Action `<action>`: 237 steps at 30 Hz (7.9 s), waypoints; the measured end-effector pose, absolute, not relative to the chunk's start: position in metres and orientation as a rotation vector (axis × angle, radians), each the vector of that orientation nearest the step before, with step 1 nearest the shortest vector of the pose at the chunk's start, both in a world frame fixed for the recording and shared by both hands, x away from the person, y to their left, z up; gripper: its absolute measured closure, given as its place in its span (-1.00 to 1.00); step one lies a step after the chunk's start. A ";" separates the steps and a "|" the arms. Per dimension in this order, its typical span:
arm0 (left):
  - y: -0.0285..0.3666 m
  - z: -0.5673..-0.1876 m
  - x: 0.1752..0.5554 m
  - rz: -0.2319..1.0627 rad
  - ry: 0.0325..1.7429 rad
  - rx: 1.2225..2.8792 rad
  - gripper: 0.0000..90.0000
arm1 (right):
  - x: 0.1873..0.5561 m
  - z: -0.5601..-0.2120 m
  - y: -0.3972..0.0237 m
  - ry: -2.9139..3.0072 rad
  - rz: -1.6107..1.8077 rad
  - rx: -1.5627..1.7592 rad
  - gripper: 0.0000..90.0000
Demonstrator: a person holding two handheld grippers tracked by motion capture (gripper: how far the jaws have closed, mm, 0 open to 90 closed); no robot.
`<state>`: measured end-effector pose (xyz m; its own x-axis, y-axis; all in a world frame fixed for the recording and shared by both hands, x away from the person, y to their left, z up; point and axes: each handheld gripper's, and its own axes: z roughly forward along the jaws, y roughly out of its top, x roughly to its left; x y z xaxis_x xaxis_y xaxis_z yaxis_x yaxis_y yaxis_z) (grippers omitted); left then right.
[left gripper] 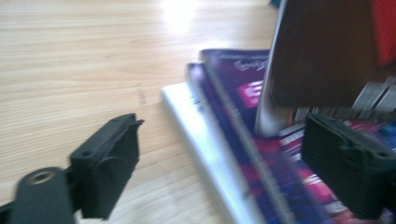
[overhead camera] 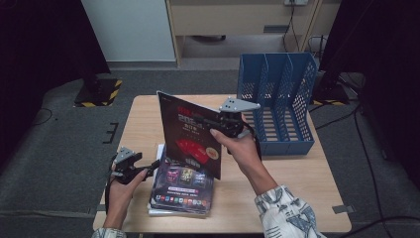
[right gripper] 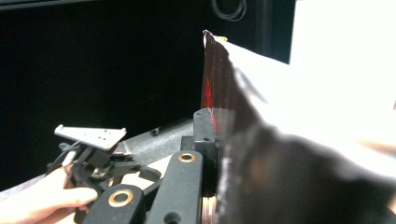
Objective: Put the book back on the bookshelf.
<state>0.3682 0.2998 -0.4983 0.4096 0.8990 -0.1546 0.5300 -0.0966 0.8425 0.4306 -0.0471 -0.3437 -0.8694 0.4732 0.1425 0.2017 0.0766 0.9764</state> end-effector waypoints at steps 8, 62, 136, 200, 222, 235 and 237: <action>0.307 -0.506 0.369 0.574 1.301 1.818 -0.91 | 0.446 -0.335 -0.049 2.095 1.833 0.738 0.93; 0.327 -0.534 0.374 0.590 1.458 1.972 -0.89 | 0.456 -0.255 -0.119 1.855 1.753 0.913 0.93; 0.311 -0.537 0.373 0.583 1.403 2.010 -0.99 | 0.502 -0.304 -0.173 1.502 1.369 1.137 0.93; 0.311 -0.537 0.375 0.583 1.409 2.009 -1.00 | 0.508 -0.377 -0.121 1.513 1.221 1.139 0.89; 0.311 -0.537 0.374 0.583 1.409 2.008 -1.00 | 0.507 -0.372 -0.105 1.548 1.075 1.036 0.92; 0.311 -0.537 0.374 0.583 1.409 2.008 -1.00 | 0.506 -0.376 -0.109 1.525 1.193 1.105 0.79; 0.311 -0.537 0.374 0.583 1.409 2.007 -1.00 | 0.505 -0.374 -0.109 1.517 1.210 1.101 0.69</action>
